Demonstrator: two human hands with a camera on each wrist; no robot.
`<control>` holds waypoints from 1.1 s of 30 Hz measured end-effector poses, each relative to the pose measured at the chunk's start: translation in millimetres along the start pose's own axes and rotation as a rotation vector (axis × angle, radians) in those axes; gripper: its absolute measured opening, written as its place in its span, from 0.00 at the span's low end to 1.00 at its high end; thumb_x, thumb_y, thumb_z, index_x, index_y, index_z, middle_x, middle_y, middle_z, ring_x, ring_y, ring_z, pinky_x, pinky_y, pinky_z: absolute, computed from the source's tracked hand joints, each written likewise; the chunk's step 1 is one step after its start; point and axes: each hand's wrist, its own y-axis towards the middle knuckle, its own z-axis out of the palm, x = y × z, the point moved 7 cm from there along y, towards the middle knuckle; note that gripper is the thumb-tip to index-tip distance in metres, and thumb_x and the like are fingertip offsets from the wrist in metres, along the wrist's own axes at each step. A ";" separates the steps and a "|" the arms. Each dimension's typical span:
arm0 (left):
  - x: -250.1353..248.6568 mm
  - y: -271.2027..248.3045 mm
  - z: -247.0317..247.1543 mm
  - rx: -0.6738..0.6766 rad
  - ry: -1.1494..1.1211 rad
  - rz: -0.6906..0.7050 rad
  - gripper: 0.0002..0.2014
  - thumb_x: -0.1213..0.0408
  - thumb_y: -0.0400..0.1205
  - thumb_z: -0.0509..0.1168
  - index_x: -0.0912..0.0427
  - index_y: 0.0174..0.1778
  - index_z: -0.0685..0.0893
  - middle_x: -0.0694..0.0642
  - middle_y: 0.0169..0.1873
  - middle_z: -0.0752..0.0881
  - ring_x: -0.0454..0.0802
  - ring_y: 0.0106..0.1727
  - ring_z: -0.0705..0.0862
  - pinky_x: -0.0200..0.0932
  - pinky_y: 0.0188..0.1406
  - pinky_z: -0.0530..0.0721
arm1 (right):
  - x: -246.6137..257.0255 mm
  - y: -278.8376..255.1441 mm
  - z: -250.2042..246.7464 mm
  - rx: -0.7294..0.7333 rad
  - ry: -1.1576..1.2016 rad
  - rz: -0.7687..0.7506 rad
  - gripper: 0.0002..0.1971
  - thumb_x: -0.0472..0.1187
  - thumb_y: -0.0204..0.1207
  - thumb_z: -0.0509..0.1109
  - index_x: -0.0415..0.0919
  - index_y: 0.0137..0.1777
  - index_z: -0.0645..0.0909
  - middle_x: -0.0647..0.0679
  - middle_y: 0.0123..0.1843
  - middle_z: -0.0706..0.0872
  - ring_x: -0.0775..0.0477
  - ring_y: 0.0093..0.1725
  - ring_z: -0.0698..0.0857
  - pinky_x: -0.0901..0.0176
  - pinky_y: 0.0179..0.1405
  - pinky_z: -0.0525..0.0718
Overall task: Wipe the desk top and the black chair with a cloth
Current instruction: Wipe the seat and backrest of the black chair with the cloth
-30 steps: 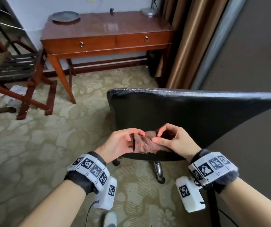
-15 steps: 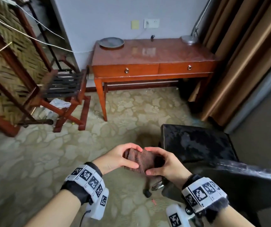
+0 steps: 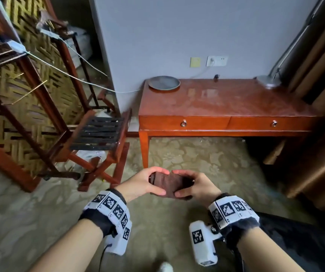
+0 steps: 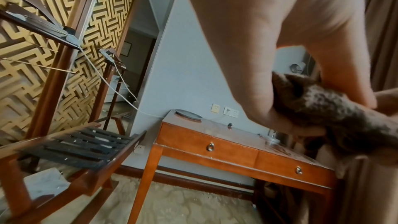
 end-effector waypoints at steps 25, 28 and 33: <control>-79.4 565.1 -234.4 -0.010 0.126 -0.039 0.25 0.74 0.66 0.78 0.43 0.51 0.82 0.51 0.51 0.84 0.46 0.52 0.82 0.33 0.50 0.79 | 129.8 558.6 -221.4 -0.010 -0.373 0.036 0.31 0.21 0.59 0.78 0.36 0.64 0.82 0.47 0.50 0.86 0.53 0.52 0.83 0.67 0.49 0.79; -87.6 619.4 -269.9 -0.086 0.135 -0.056 0.24 0.73 0.66 0.79 0.44 0.50 0.82 0.54 0.52 0.85 0.49 0.55 0.84 0.37 0.55 0.80 | 147.4 620.2 -239.6 -0.030 -0.402 0.030 0.31 0.24 0.57 0.80 0.37 0.63 0.83 0.47 0.50 0.86 0.51 0.53 0.84 0.60 0.55 0.81; -93.7 702.6 -323.9 -0.197 0.139 -0.078 0.25 0.74 0.65 0.80 0.52 0.55 0.83 0.55 0.53 0.87 0.50 0.57 0.84 0.39 0.58 0.80 | 158.4 720.6 -257.8 -0.028 -0.426 0.045 0.34 0.29 0.51 0.81 0.42 0.62 0.84 0.46 0.52 0.89 0.45 0.56 0.86 0.48 0.60 0.83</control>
